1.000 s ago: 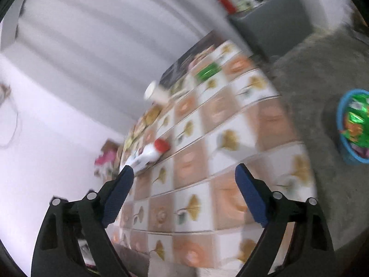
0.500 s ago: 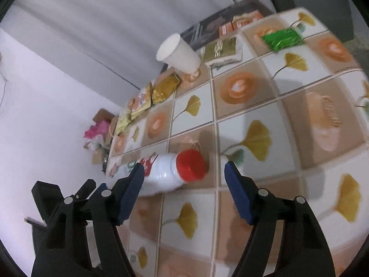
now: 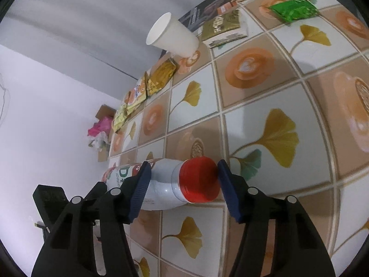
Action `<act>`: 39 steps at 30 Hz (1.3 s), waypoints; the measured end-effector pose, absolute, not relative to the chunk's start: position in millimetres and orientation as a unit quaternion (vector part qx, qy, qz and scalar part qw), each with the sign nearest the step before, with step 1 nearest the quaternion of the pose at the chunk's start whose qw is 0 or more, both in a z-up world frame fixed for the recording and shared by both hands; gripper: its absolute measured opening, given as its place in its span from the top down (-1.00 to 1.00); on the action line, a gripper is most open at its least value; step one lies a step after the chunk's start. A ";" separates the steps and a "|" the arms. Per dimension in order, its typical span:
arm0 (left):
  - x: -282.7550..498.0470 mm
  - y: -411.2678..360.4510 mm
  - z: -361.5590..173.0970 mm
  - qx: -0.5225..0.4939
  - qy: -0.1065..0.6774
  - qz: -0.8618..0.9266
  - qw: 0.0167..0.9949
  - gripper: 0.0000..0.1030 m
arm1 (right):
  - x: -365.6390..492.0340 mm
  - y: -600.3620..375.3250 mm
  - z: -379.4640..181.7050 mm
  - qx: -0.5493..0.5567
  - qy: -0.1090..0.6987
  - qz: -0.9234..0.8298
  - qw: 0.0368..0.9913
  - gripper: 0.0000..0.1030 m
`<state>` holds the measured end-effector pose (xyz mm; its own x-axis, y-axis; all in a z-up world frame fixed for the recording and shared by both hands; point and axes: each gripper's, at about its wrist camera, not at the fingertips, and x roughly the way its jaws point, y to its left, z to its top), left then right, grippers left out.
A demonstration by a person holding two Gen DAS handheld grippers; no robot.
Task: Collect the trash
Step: 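Close the right tool on the white red-capped bottle, then carry the bottle with the right tool over the wastebasket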
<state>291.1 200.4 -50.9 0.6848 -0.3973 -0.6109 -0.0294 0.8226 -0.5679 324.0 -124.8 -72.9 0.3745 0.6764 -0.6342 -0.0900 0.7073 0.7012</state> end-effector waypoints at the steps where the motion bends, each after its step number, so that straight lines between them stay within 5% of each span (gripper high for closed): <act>1: 288.8 198.4 -48.2 -0.278 0.380 -0.109 0.875 0.14 | 321.5 -127.0 -71.3 0.295 0.500 0.244 0.777 -0.13; 12: 265.4 143.5 4.4 -0.231 0.358 -0.150 0.892 0.14 | 272.7 -192.1 -43.8 0.366 0.454 0.220 0.782 -0.13; 24: 267.8 -48.8 54.5 -0.142 0.361 -0.286 0.876 0.14 | 183.0 -389.0 -23.4 0.466 0.351 0.123 0.803 -0.12; 37: 323.9 -328.2 -31.7 -0.098 0.504 -0.430 0.743 0.13 | 108.4 -632.6 -107.0 0.552 0.305 -0.092 0.771 -0.12; 39: 338.7 -357.1 -57.3 -0.096 0.529 -0.416 0.734 -0.11 | 112.7 -660.7 -140.7 0.560 0.310 -0.117 0.759 -0.19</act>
<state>338.7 -357.1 -57.3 0.0955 -0.7121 -0.6955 0.5083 0.6356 -0.5811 112.7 -660.7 -140.7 0.7801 0.1695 -0.6022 0.5251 0.3459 0.7776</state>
